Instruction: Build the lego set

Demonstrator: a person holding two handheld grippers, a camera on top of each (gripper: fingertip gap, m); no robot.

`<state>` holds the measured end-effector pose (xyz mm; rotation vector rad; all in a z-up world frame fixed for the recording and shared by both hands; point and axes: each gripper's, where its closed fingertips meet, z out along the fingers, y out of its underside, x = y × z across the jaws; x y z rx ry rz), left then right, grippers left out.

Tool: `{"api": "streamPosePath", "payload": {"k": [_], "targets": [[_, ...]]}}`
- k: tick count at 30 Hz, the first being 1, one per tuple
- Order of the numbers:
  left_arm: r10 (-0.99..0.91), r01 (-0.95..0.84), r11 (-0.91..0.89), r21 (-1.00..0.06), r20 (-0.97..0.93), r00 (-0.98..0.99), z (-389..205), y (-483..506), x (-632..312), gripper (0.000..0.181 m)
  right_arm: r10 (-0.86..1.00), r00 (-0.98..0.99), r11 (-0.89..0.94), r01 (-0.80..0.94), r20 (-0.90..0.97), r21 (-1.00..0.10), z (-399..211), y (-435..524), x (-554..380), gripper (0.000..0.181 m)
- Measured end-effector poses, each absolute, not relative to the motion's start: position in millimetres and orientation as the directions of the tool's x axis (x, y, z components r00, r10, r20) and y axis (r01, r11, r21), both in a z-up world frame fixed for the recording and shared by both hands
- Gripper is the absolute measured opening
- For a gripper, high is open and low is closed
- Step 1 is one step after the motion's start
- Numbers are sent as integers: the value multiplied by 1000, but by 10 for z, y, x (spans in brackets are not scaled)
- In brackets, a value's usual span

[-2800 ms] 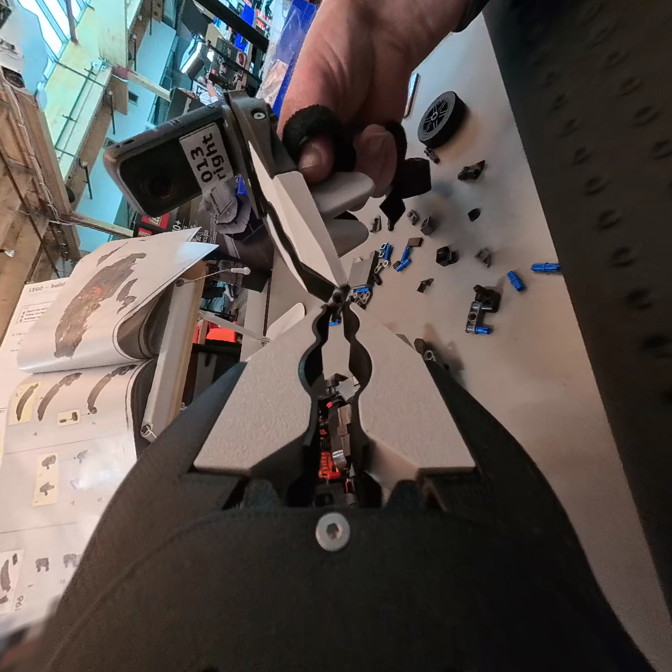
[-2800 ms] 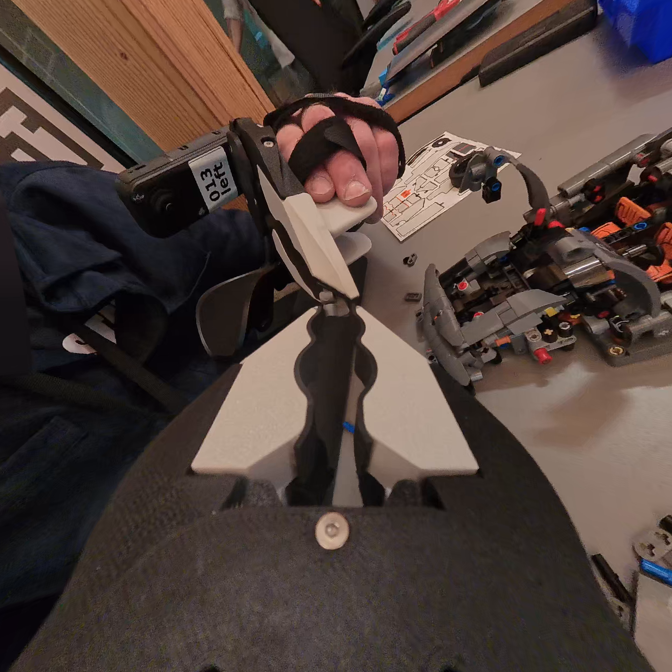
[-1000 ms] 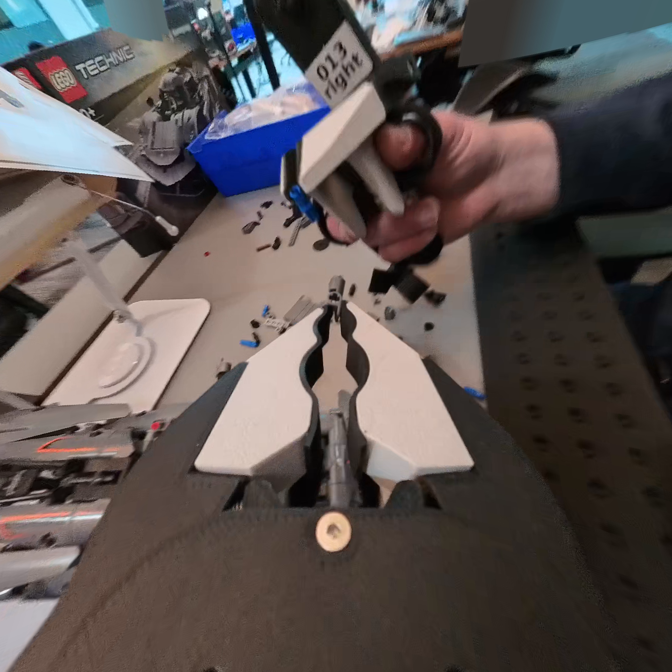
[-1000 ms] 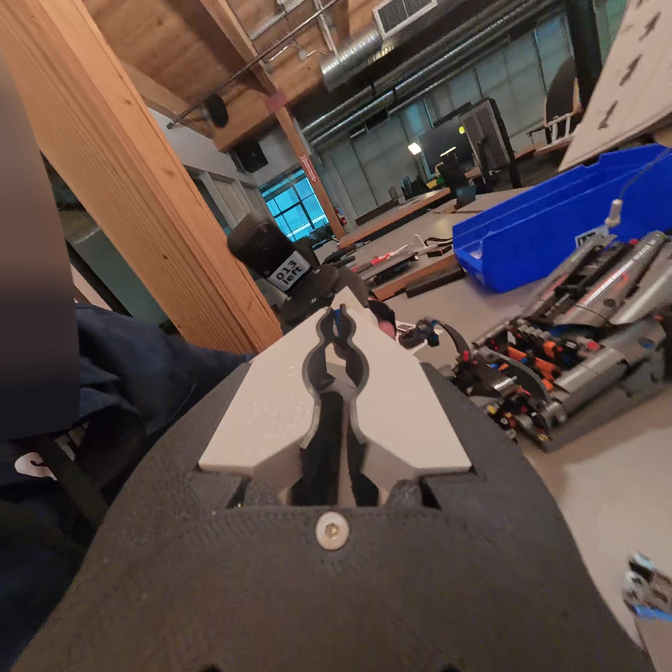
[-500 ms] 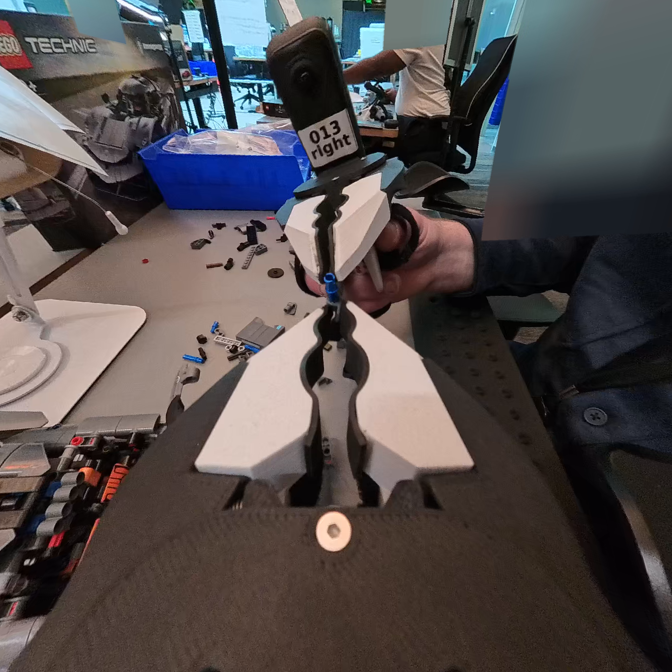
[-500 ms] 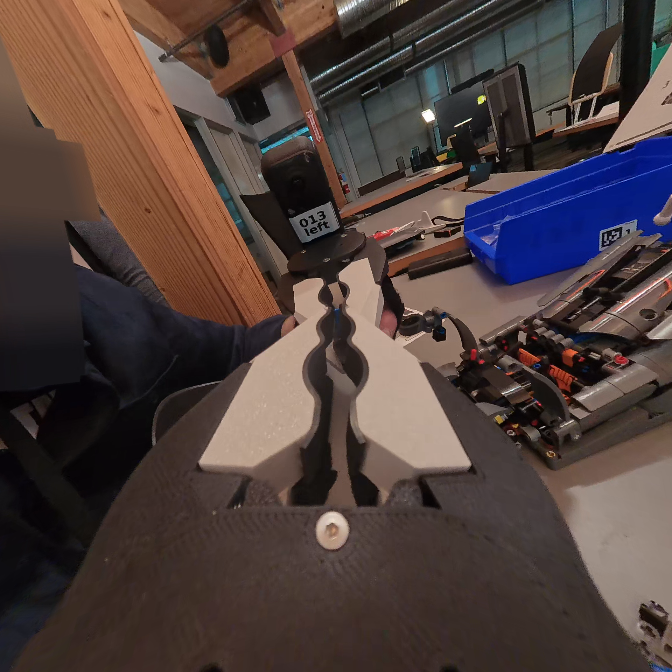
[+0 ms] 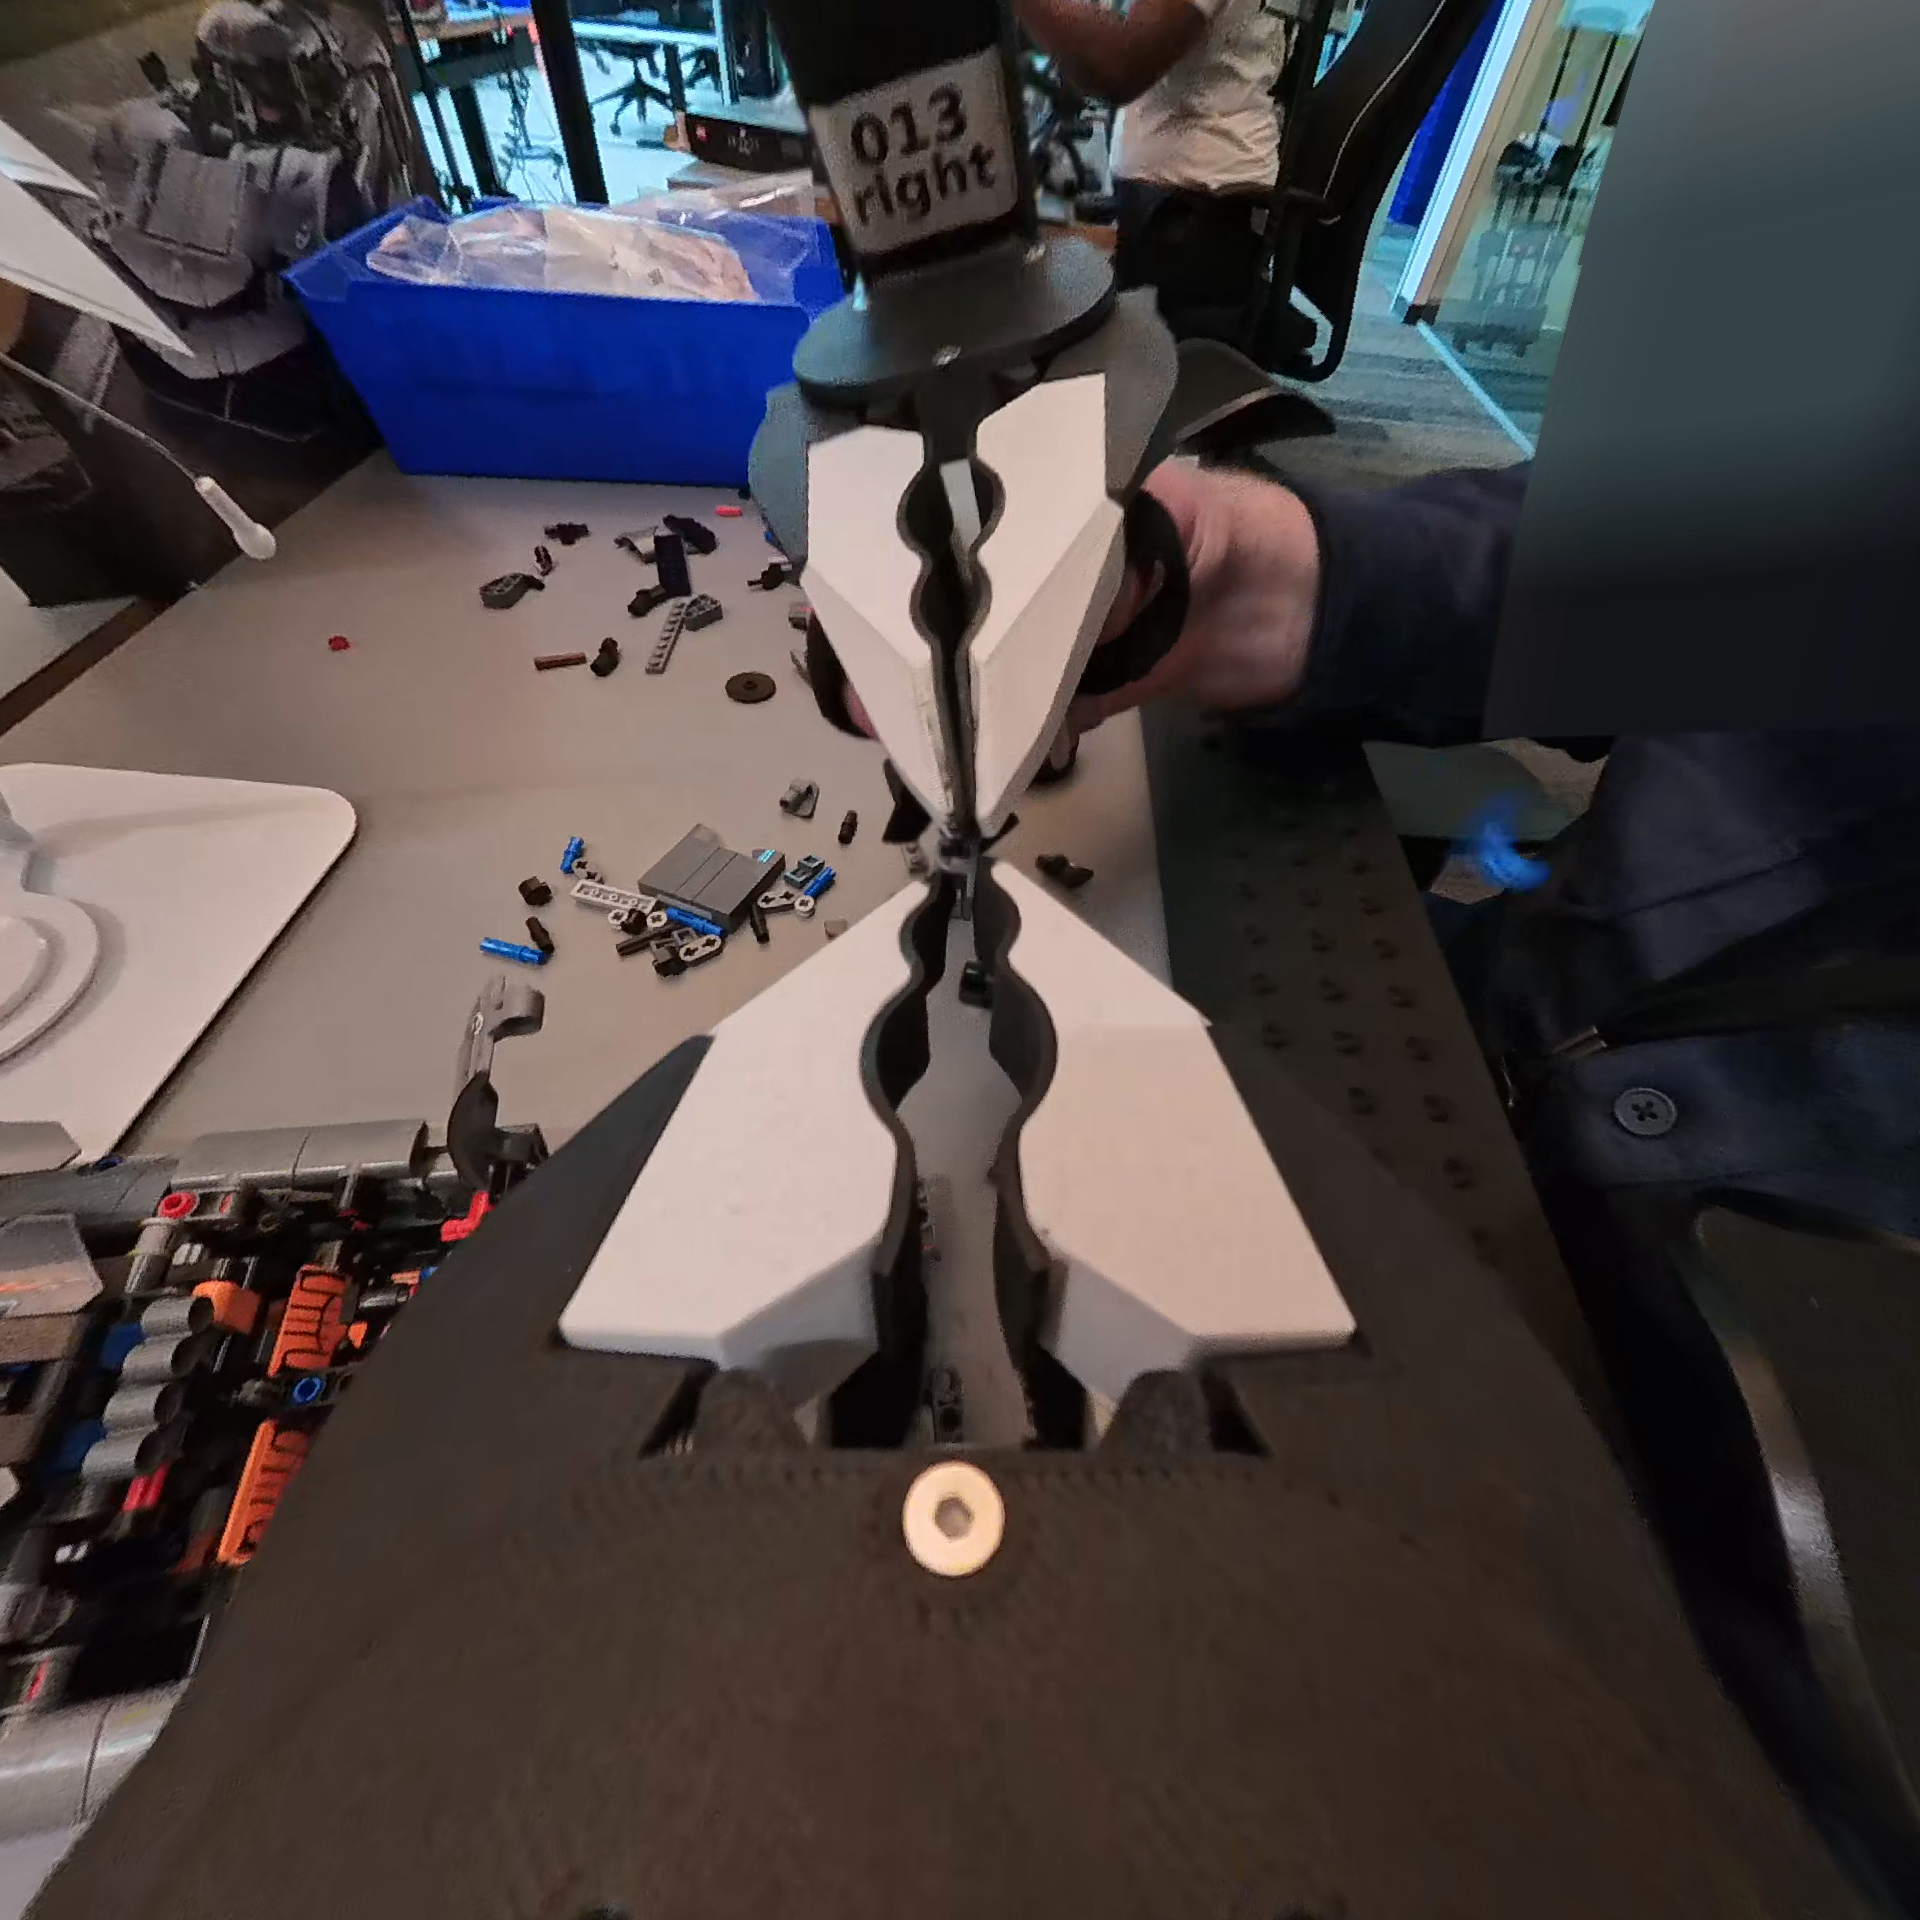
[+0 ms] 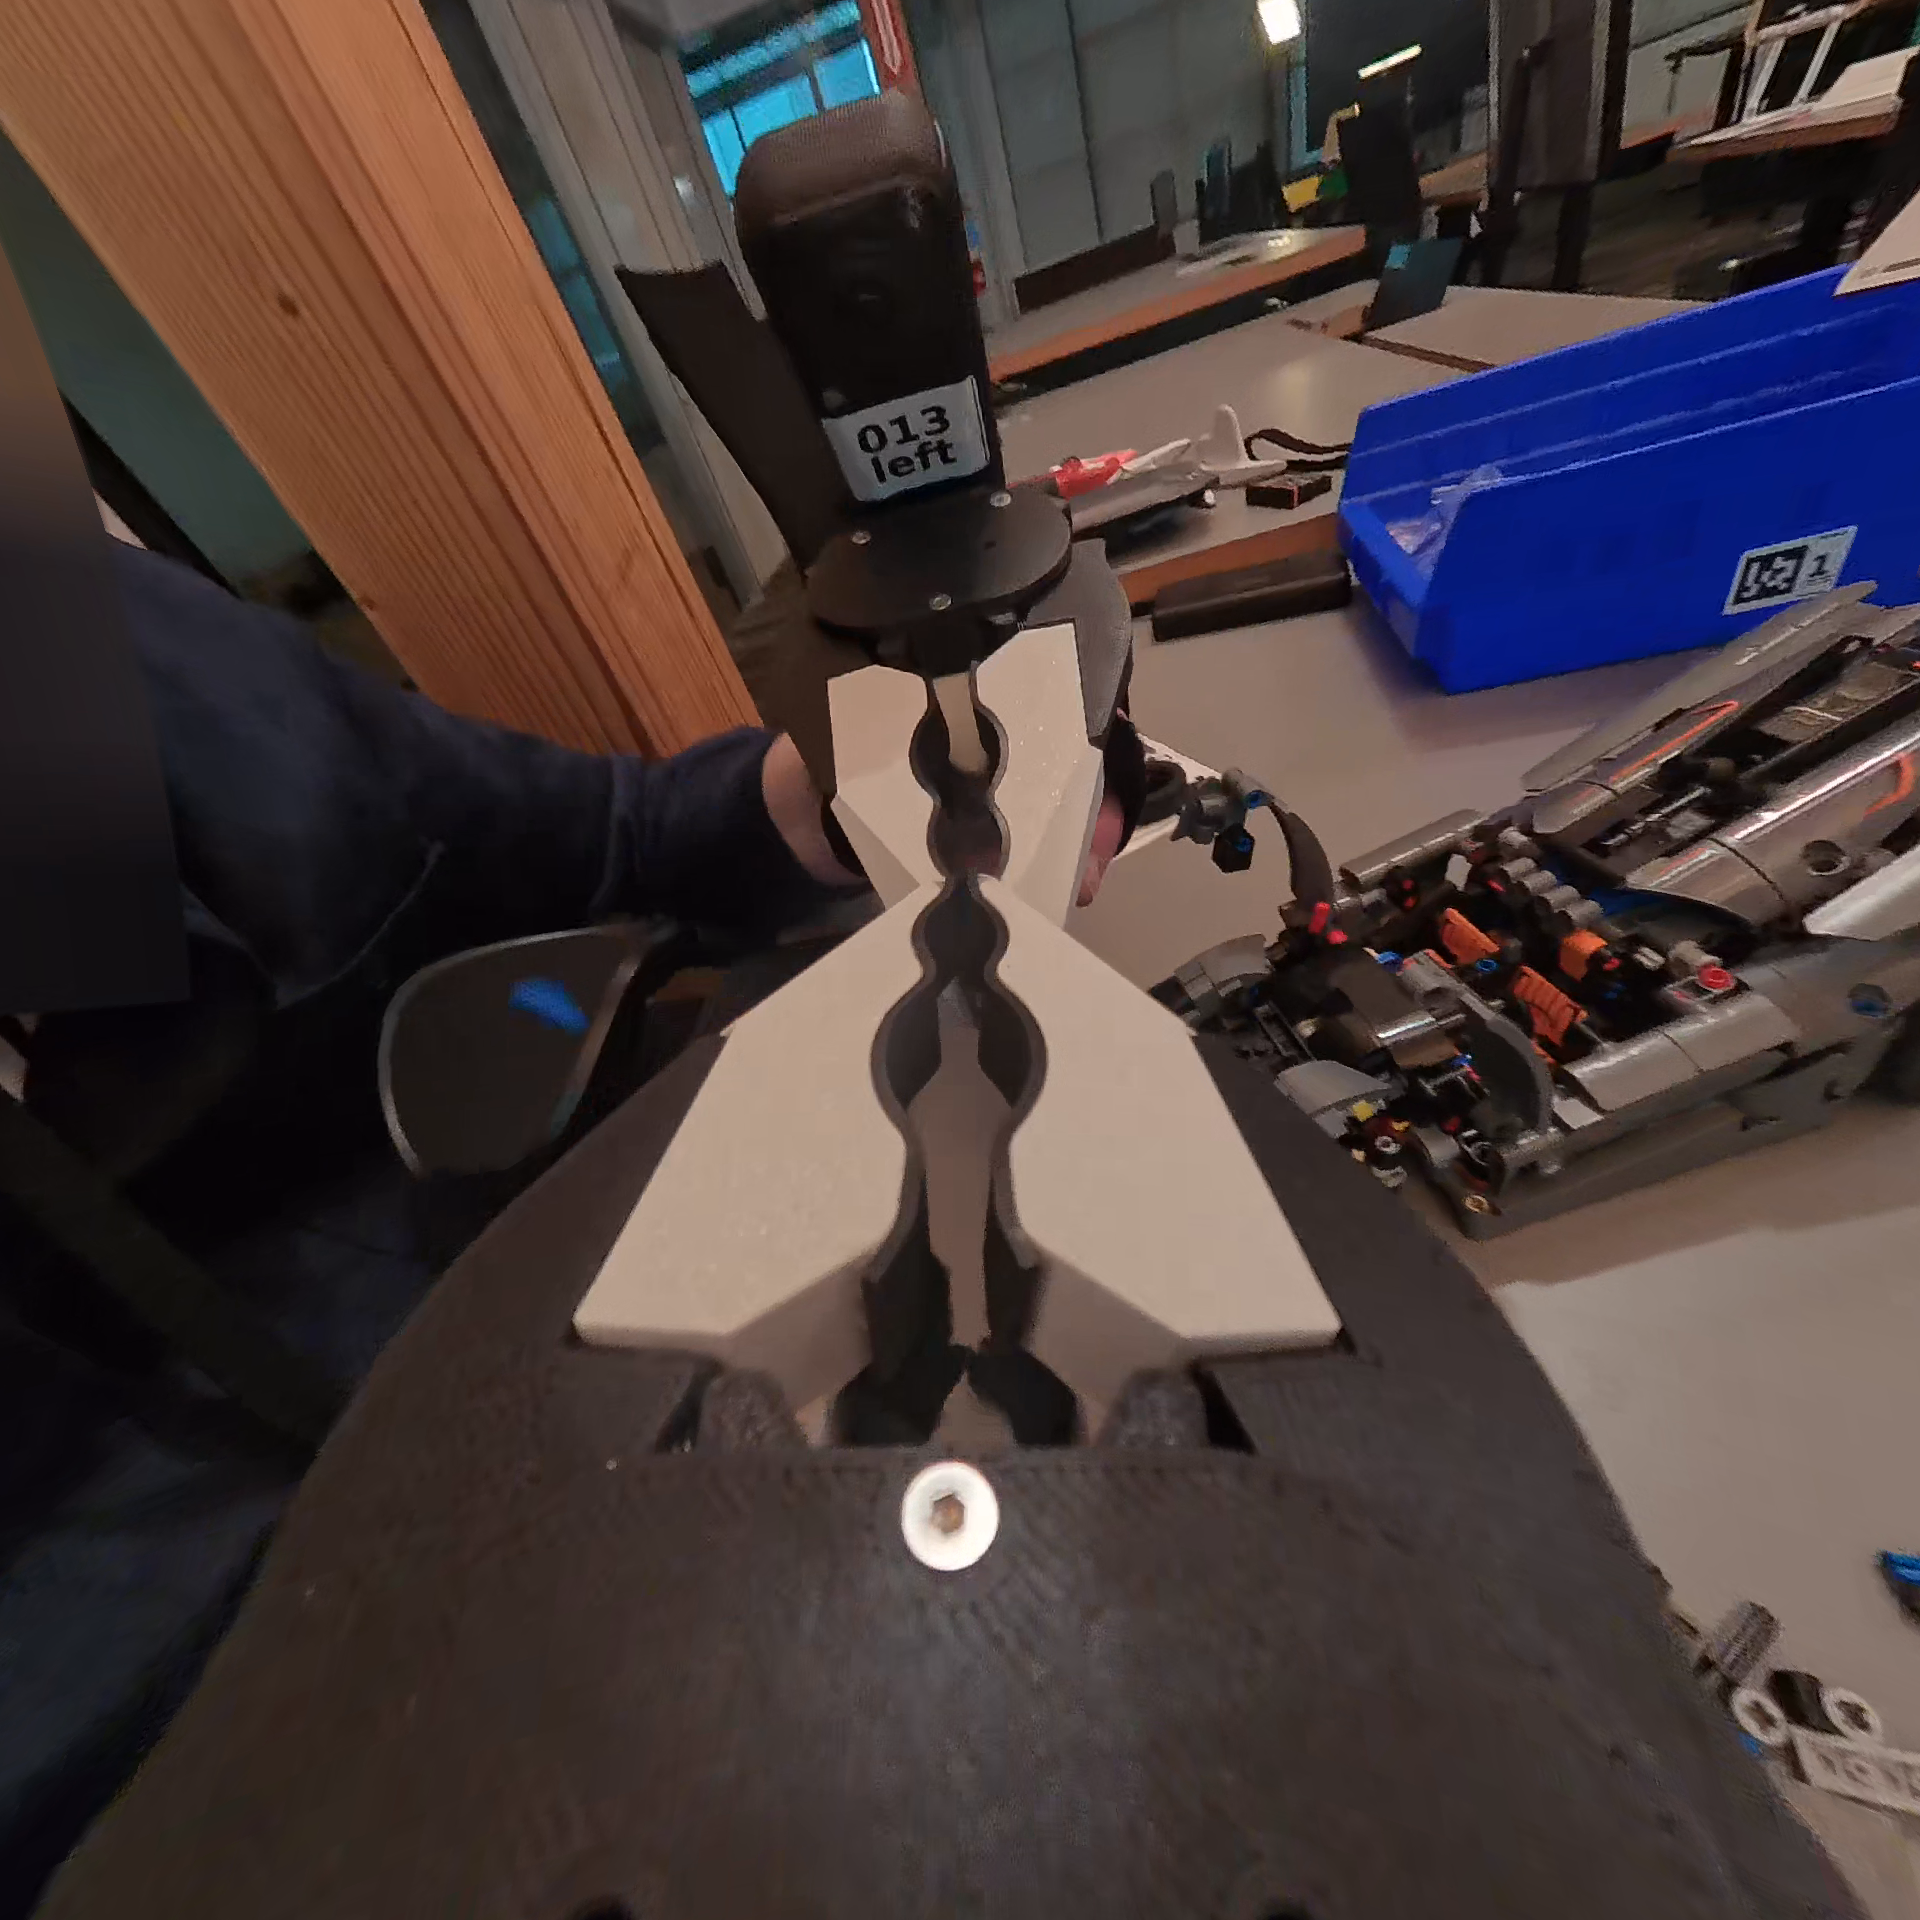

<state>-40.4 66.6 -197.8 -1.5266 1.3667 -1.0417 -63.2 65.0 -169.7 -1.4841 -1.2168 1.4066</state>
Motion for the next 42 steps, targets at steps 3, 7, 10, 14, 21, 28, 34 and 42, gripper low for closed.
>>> {"api": "streamPosePath", "payload": {"k": [3, 7, 10, 14, 21, 28, 34, 42], "targets": [[-994, -339, -93, -936, 70, 79, -2026, 687, -414, 2, 965, -33, -252, 167, -261, -953, -1709, 663, -601, 0], [-993, -359, -97, -928, 67, 96, -2079, 719, -435, 2, 968, -4, -245, 194, -251, -950, -1778, 700, -494, 0], [-992, -362, -99, -927, 63, 111, -2097, 747, -450, 2, 964, 12, -263, 216, -267, -940, -1890, 739, -414, 0], [-991, -373, -117, -921, 81, 111, -2189, 764, -455, 2, 969, 5, -242, 236, -248, -941, -1931, 679, -359, 0], [-996, -367, -73, -927, 52, 67, -2206, 706, -384, 2, 973, -28, -218, 208, -229, -954, -1869, 565, -284, 0], [-998, -379, -39, -925, 17, 61, -2257, 708, -347, 2, 964, -64, -240, 196, -257, -951, -1901, 551, -252, 0], [-990, -395, -5, -918, -50, 130, -2238, 722, -510, 2, 978, -72, -178, 203, -196, -963, -1850, 499, -260, 0], [-963, -402, 19, -915, -125, 240, -2351, 751, -791, 2, 987, -42, -141, 217, -154, -966, -1834, 578, -294, 10]]}}
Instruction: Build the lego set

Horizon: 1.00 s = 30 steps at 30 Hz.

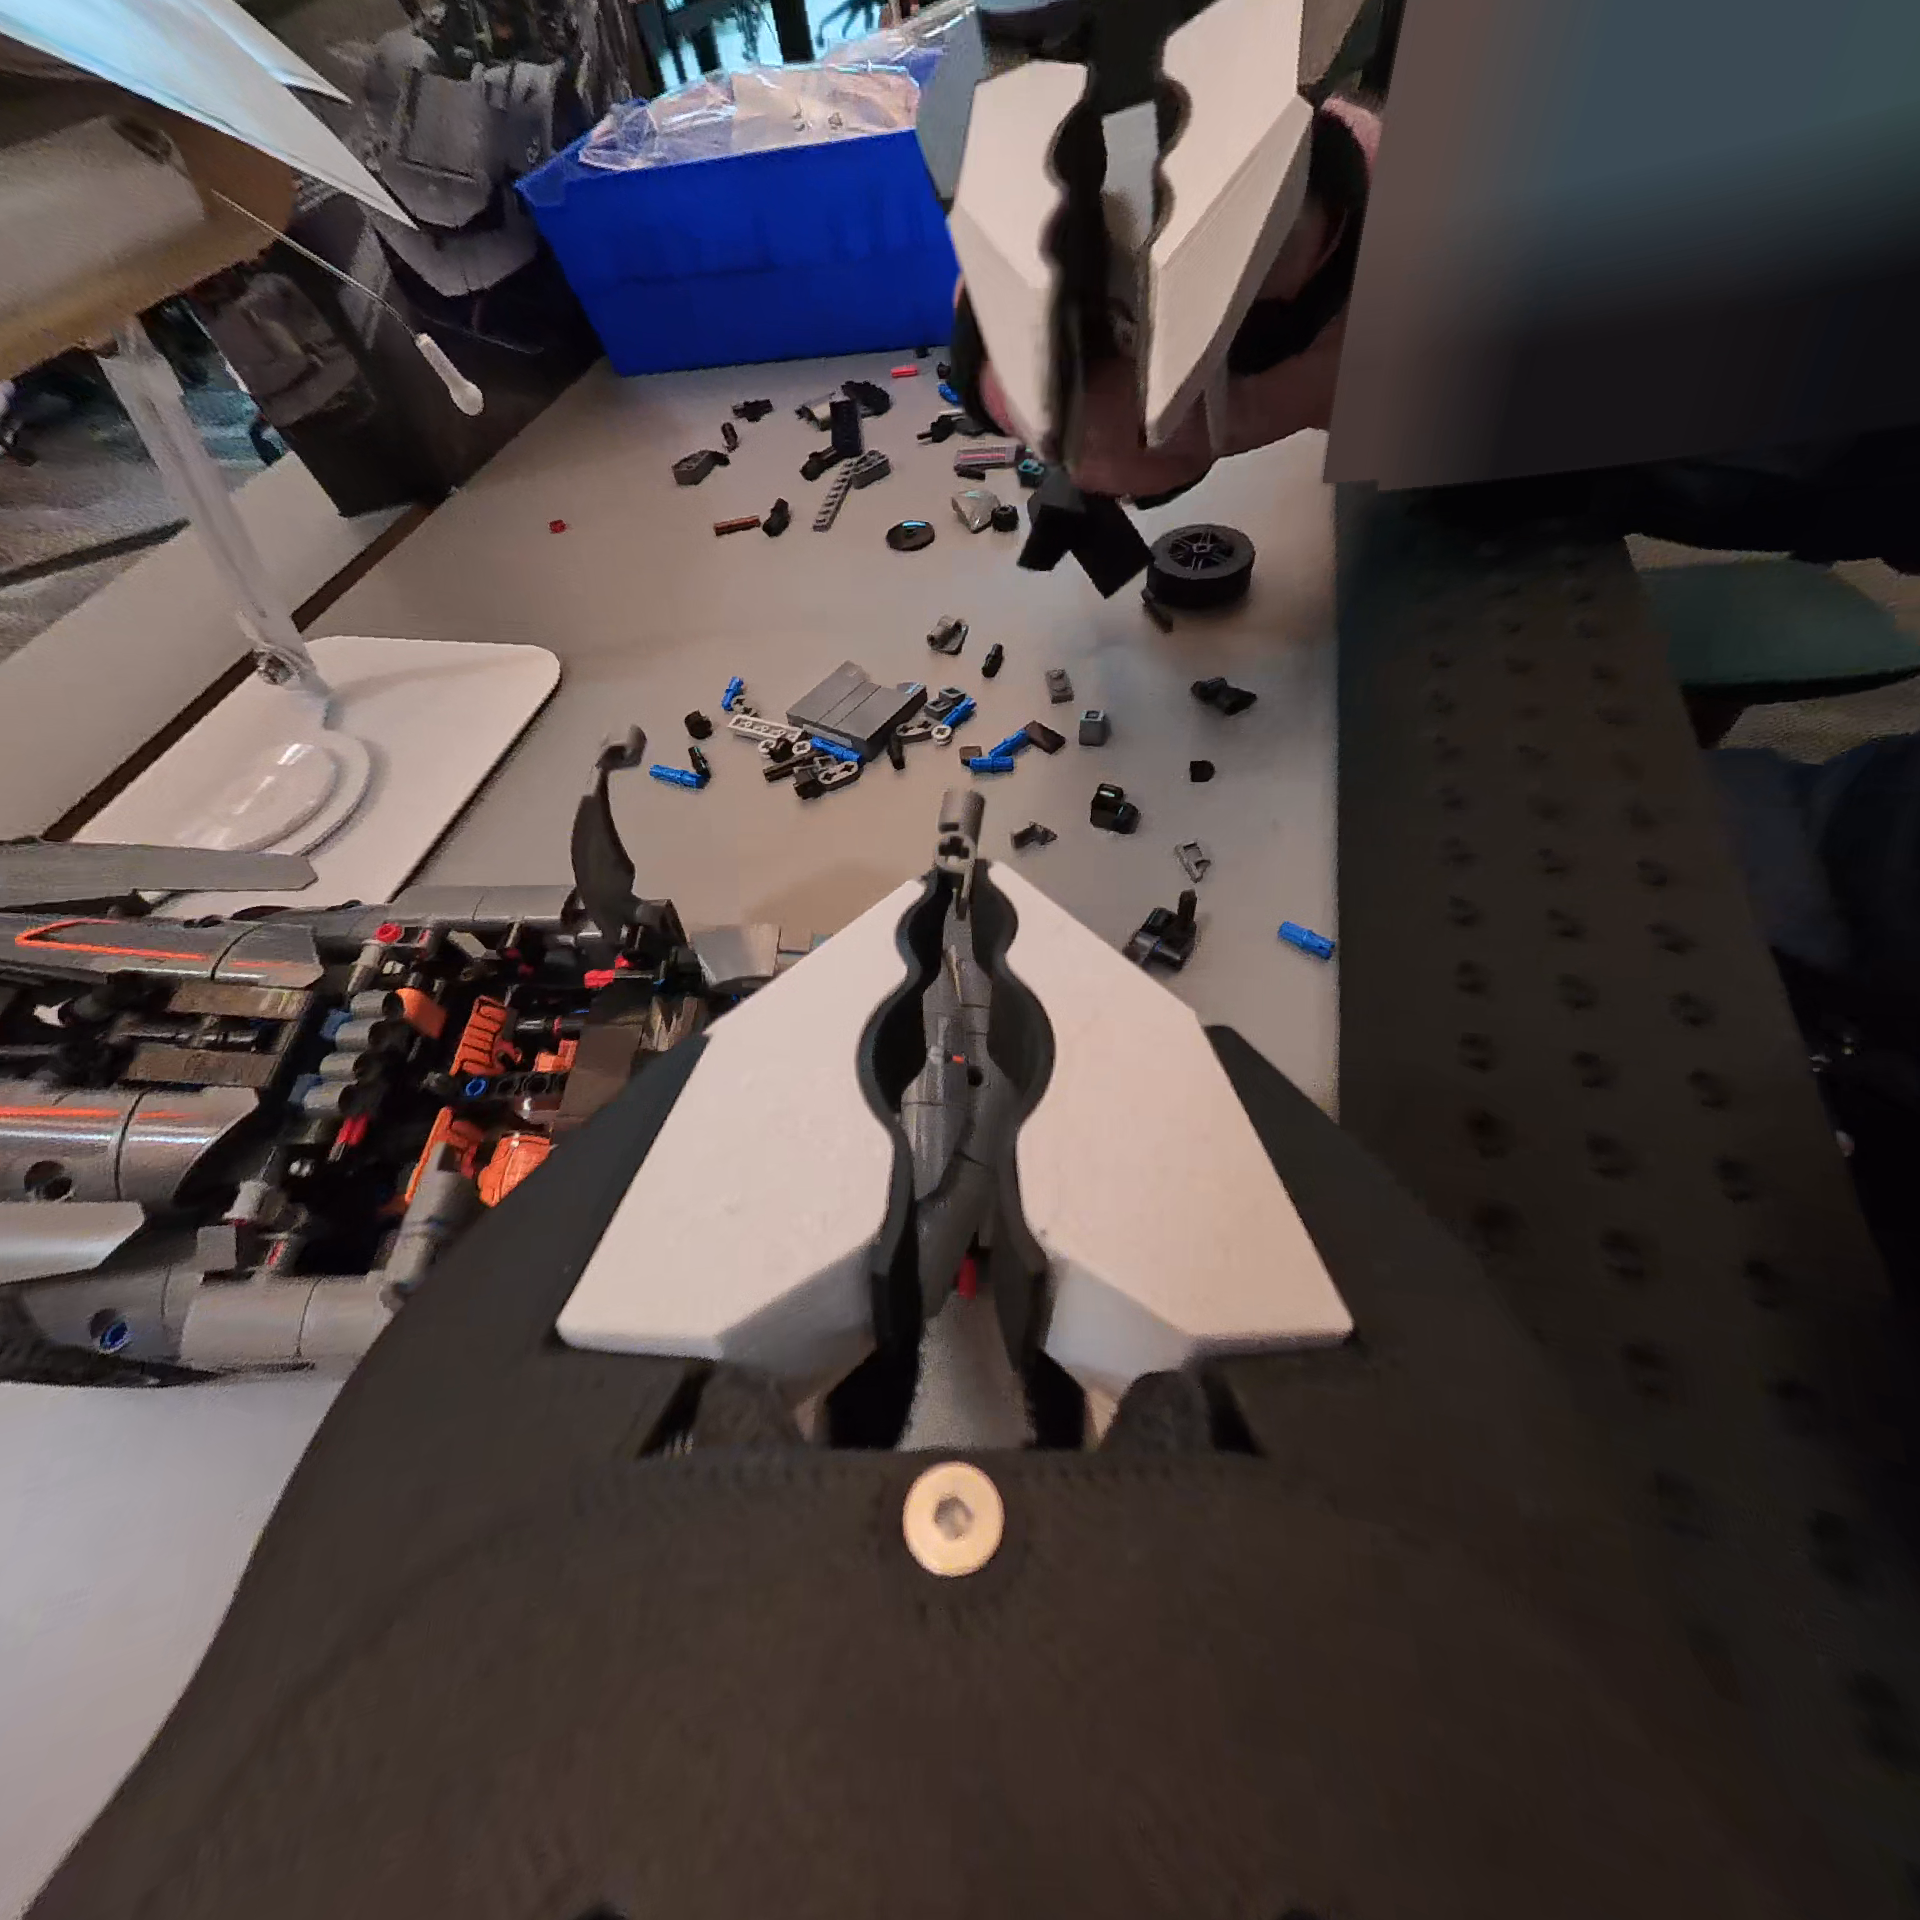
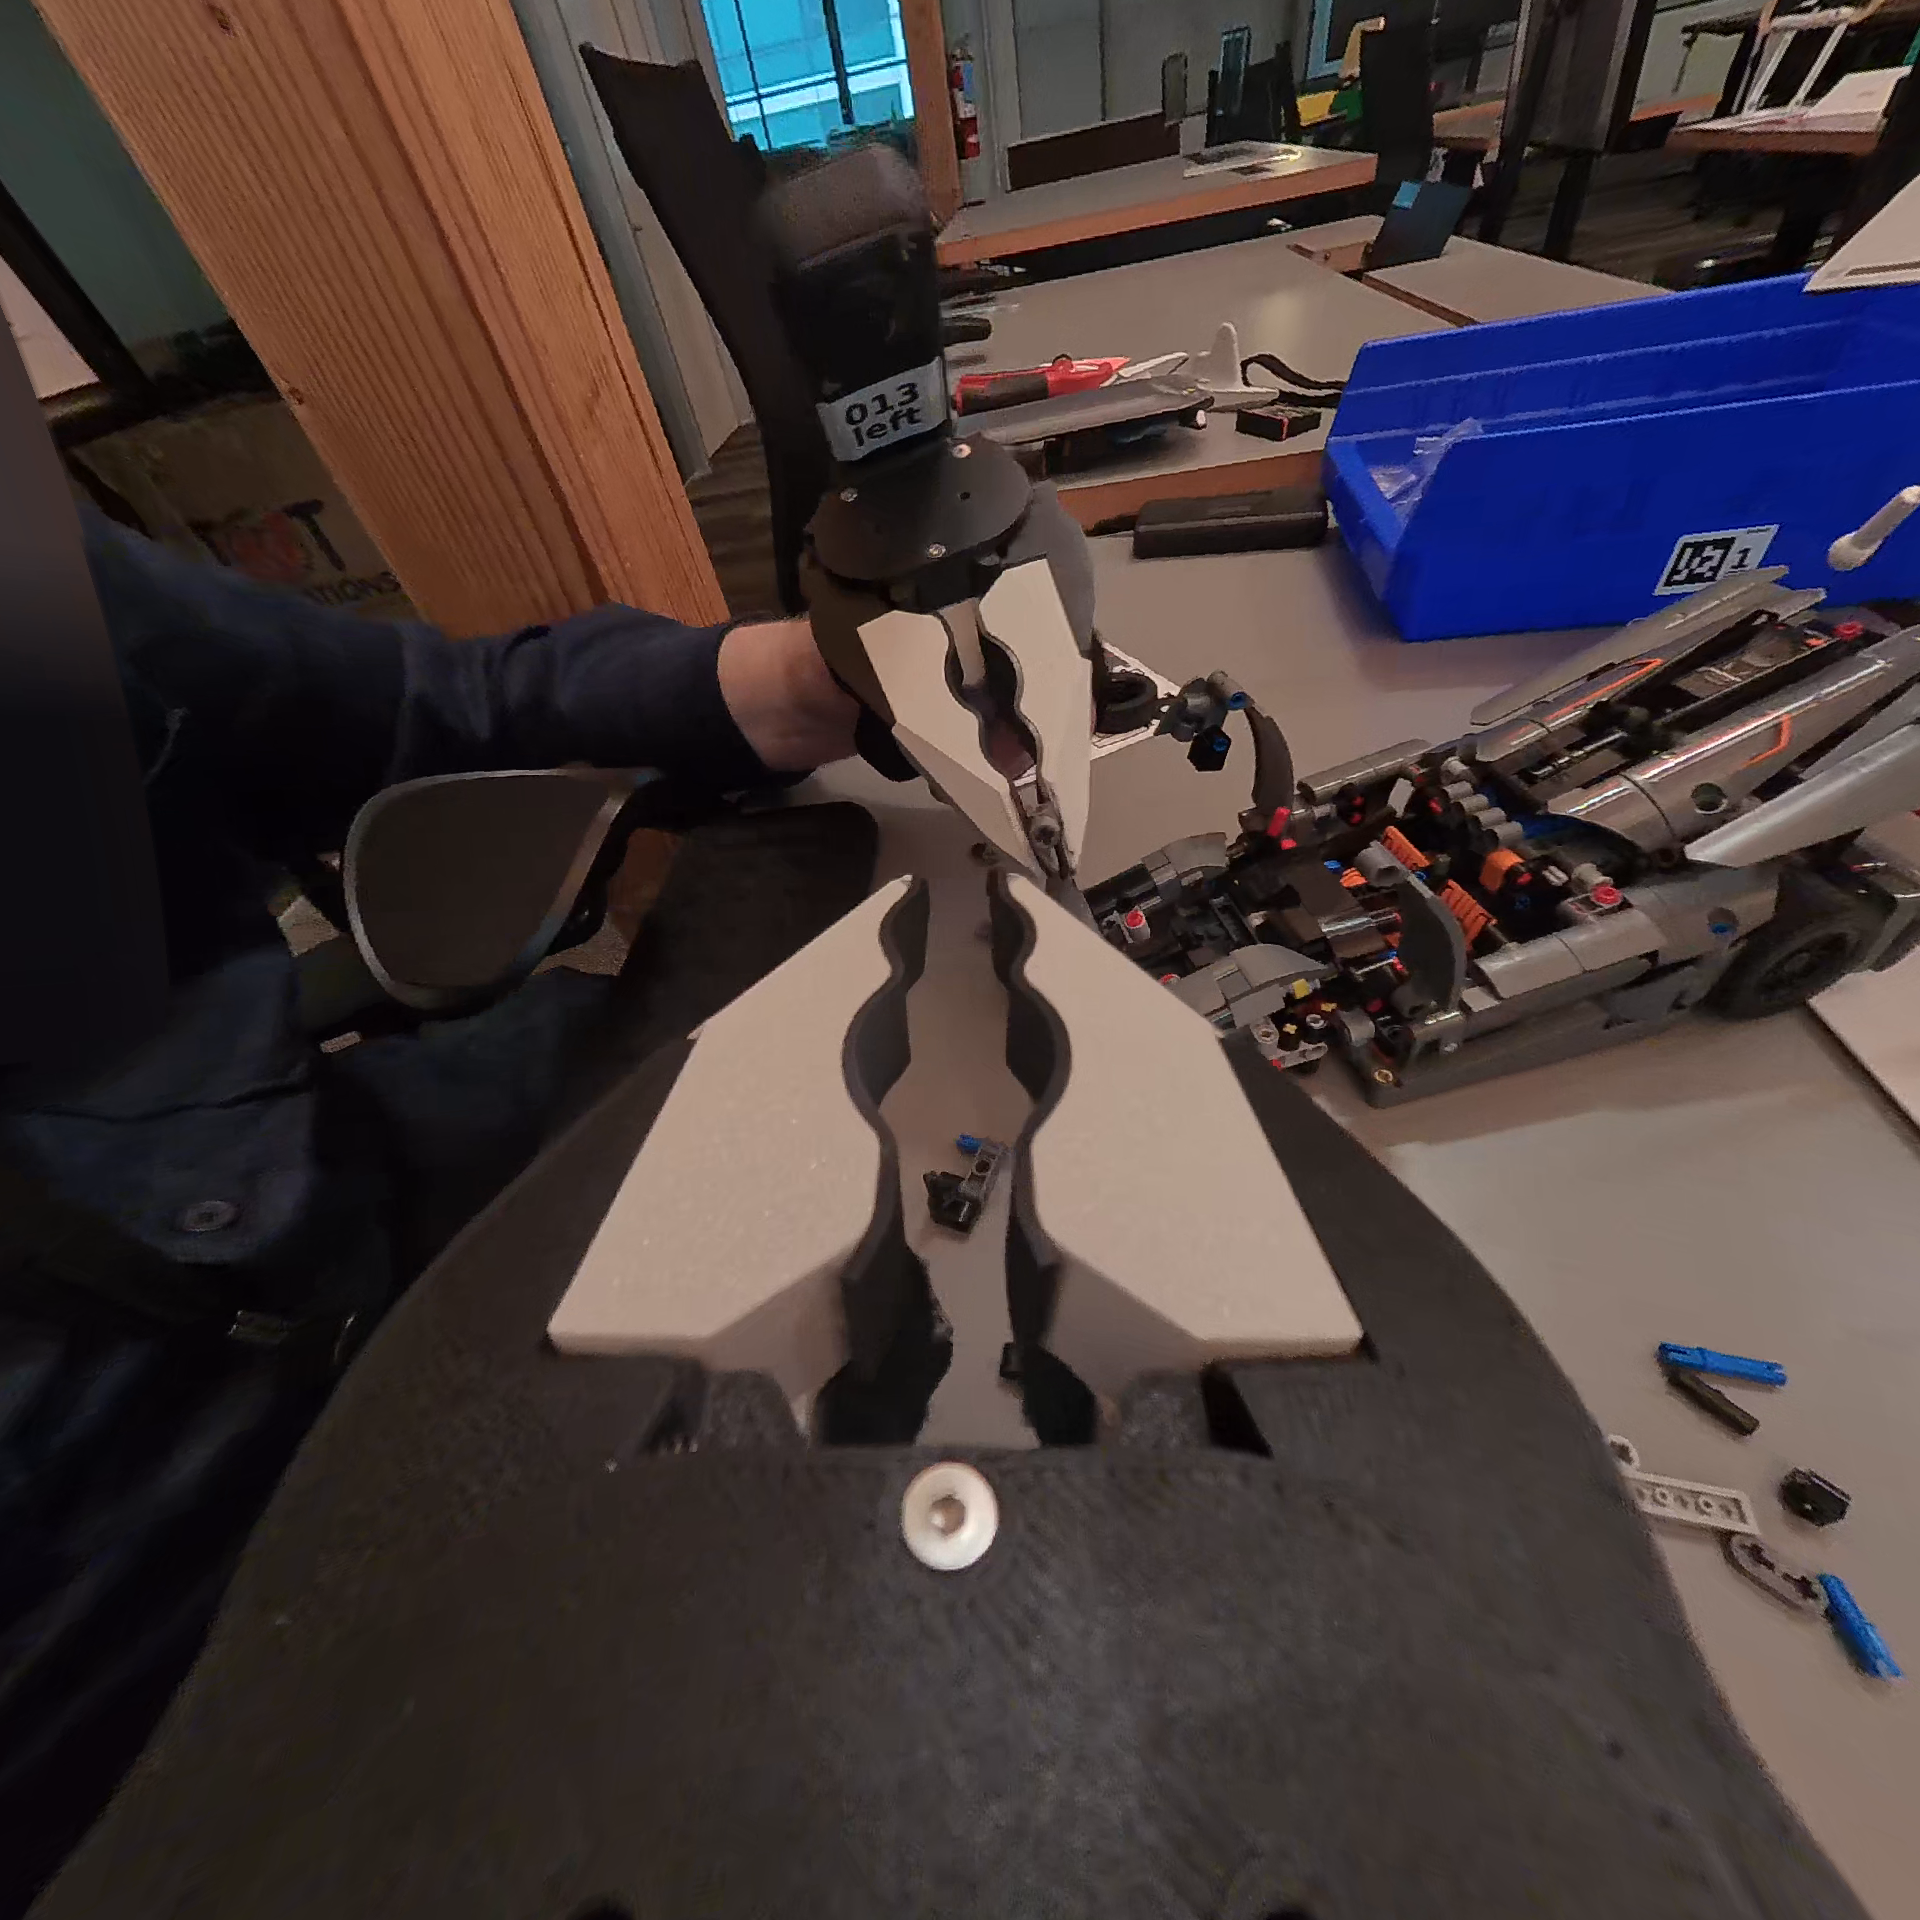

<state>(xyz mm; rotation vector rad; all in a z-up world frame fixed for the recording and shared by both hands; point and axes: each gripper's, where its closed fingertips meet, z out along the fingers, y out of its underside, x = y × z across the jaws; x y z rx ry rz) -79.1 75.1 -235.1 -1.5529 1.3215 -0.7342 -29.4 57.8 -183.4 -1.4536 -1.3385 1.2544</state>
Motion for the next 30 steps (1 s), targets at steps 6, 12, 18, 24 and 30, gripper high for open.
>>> {"api": "streamPosePath", "payload": {"k": [6, 12, 18, 24, 30], "targets": [[-942, -424, 17, -906, -156, 296, -2303, 726, -889, 2, 994, -14, -105, 243, -112, -964, -1895, 561, -328, 34], [-909, -488, 2, -873, -205, 363, -2199, 594, -897, 2, 997, 10, -72, 226, -72, -972, -1914, 537, -289, 45], [-873, -535, -25, -844, -242, 423, -2204, 370, -776, 2, 998, -3, -57, 283, -61, -957, -2074, 536, -404, 60], [-831, -530, -56, -846, -255, 495, -2223, 357, -857, 2, 999, 25, 20, 288, 28, -958, -2088, 501, -411, 61], [-796, -531, -109, -840, -246, 553, -2330, 493, -963, 2, 985, 170, -44, 367, 20, -929, -2245, 844, -224, 35]]}}
